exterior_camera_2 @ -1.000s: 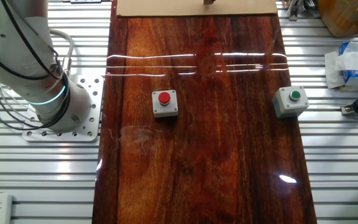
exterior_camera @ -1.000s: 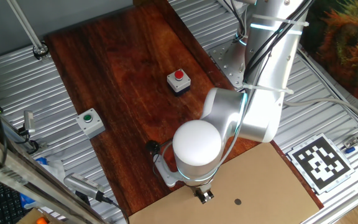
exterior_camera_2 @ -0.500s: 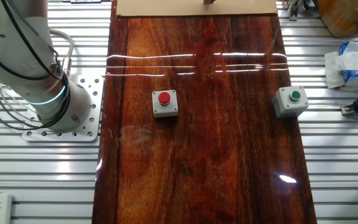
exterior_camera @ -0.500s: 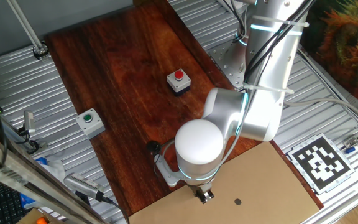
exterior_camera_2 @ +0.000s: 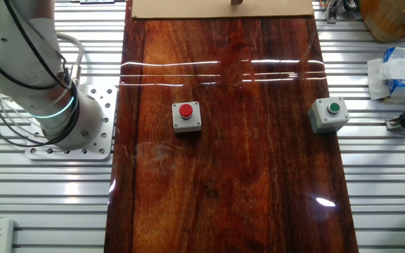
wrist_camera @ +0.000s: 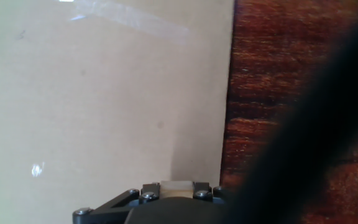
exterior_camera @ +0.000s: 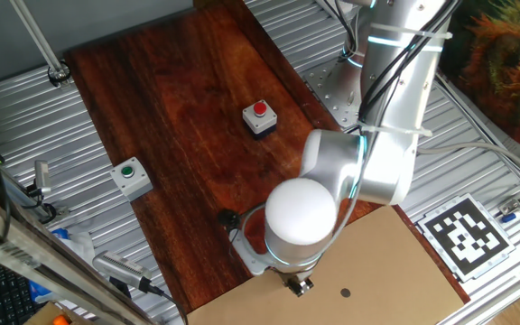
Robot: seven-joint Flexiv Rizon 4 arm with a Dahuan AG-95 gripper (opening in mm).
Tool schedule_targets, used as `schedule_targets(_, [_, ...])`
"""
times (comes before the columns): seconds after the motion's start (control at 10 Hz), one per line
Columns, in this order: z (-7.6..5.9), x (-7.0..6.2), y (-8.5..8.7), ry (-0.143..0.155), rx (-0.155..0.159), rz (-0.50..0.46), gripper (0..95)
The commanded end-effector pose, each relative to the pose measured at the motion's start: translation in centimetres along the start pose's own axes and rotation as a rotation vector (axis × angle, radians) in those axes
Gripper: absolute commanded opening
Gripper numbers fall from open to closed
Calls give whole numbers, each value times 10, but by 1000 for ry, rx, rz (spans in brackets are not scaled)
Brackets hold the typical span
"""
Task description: Grab the block and place it at the designated location
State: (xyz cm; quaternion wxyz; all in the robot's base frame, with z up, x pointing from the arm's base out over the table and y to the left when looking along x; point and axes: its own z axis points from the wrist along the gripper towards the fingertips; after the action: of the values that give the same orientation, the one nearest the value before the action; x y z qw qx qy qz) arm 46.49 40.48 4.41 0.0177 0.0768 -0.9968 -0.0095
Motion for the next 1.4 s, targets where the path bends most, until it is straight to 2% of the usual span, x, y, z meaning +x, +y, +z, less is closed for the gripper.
schedule_targets(0.1, [0,0,0,15,-28,-59,0])
schedule_targets(0.3, [0,0,0,23,-15,-78,0])
schedule_targets(0.7, [0,0,0,38,5,-185,0])
schedule_targets(1.4, [0,0,0,39,3,-188,0])
